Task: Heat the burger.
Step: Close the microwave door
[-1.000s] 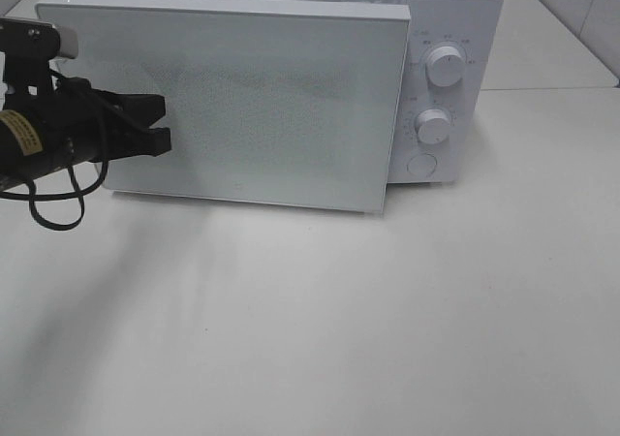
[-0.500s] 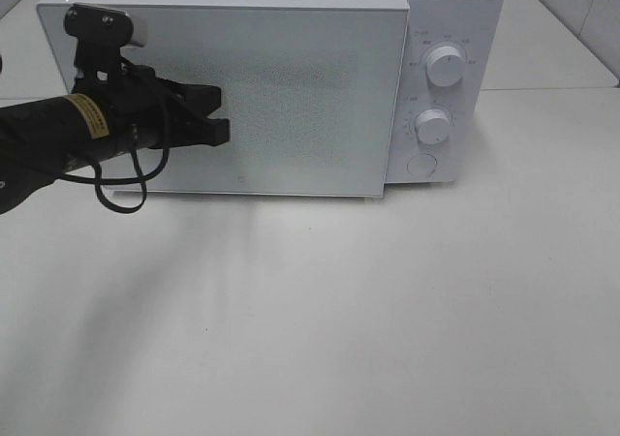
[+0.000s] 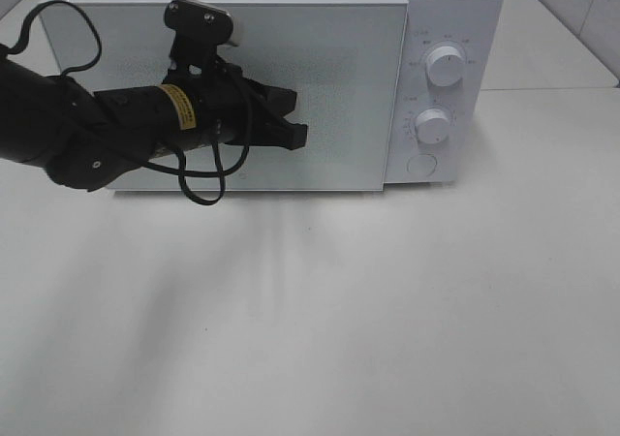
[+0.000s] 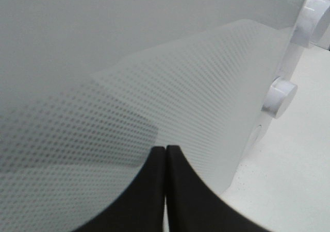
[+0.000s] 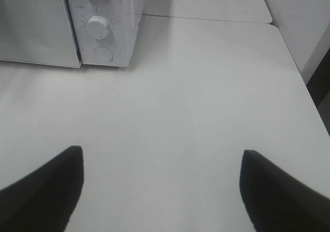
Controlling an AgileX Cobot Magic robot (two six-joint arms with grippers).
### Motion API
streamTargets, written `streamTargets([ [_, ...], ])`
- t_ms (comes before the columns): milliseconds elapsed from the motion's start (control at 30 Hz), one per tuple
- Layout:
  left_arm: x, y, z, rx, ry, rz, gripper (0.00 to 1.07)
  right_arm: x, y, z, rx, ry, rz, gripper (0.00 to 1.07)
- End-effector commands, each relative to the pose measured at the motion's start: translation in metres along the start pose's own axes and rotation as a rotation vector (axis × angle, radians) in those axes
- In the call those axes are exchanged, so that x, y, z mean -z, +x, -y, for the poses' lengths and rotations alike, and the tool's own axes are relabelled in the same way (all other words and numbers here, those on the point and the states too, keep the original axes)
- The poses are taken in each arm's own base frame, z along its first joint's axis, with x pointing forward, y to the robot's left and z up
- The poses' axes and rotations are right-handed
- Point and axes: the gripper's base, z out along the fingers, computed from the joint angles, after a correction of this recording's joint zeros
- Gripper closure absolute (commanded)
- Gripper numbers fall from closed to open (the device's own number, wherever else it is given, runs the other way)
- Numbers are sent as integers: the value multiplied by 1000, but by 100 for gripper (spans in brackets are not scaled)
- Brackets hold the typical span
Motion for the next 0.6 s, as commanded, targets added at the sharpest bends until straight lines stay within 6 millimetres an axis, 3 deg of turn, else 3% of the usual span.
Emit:
streamTargets([
  [33,-9,-16,-13,73,-64,61,107,4,2,0,-7,9,46,32],
  [267,-36,-28,-5,65,-46,85,107,4,2,0,-7,9,46,32],
  [433,-41,-35,0,58,-36,97,107,4,2,0,-7,9,46,32],
  [600,-43,-50,26,74,23,137,107,4,2,0,-7,9,46,32],
])
